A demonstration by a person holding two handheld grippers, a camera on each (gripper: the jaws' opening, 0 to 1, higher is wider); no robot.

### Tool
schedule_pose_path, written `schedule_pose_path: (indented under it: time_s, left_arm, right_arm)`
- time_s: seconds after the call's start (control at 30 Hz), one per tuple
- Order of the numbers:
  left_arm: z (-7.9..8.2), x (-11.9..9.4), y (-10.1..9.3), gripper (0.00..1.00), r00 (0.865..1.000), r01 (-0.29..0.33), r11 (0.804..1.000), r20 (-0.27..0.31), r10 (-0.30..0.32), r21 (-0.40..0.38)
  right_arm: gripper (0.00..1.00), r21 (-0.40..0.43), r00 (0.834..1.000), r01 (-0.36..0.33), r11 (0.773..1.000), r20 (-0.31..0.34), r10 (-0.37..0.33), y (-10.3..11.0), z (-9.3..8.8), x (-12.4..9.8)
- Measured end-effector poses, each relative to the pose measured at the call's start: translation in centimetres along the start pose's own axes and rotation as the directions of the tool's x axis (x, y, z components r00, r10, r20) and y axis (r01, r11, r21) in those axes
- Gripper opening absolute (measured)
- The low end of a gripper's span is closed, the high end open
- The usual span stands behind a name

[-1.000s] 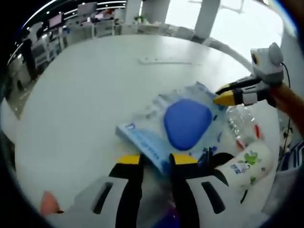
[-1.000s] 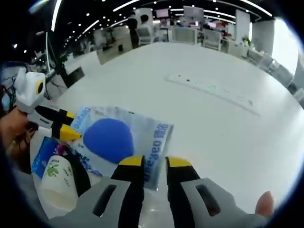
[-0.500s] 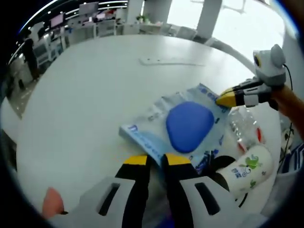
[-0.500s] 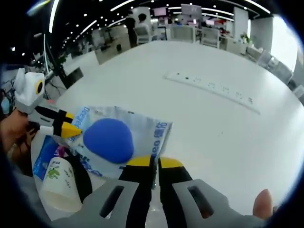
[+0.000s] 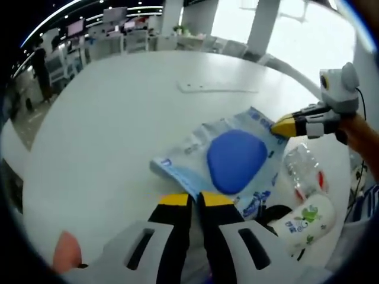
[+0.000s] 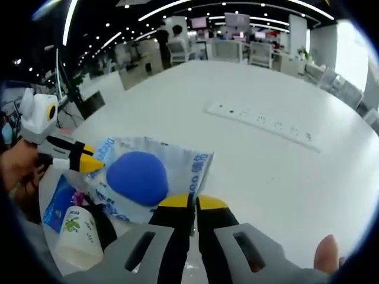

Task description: Arrange the tabletop items into an orderly group along one side of the table until the central work area is clear of visible clutter.

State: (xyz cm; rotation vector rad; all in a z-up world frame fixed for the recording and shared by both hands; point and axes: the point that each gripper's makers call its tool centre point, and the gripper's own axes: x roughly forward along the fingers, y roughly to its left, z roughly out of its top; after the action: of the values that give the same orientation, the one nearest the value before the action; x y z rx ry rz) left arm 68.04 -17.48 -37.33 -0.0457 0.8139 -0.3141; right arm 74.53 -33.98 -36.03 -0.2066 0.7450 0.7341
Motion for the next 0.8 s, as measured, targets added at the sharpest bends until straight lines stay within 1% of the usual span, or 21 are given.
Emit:
schedule_pose_path:
  time_s: [0.1,0.3,0.47,0.63,0.8]
  left_arm:
    - [0.4,0.1,-0.1,0.02,1.0,0.001,1.0,0.006,-0.001,0.002]
    - [1.8,0.4,-0.9,0.02,1.0,0.007,1.0,0.025,-0.008,0.011]
    - [3.0,0.9,-2.2,0.02,0.999,0.017,0.999,0.036,-0.018,0.034]
    - [3.9,1.4,-3.7,0.02,0.999,0.029,0.998,0.043,-0.032,0.053]
    - [4.7,2.1,-5.7,0.02,0.997,0.051,0.996,0.048,-0.055,0.07]
  right_arm:
    - [0.03,0.0,1.0,0.003,1.0,0.008,-0.003,-0.2,0.3,-0.2]
    - [0.03,0.006,0.999,0.02,1.0,0.029,-0.021,-1.5,0.8,-1.0]
    - [0.03,0.016,0.998,0.042,0.999,0.038,-0.042,-2.7,0.8,-2.0]
    - [0.03,0.026,0.996,0.066,0.997,0.051,-0.067,-4.2,0.8,-3.2]
    - [0.02,0.035,0.994,0.098,0.995,0.051,-0.1,-5.8,0.2,-4.6]
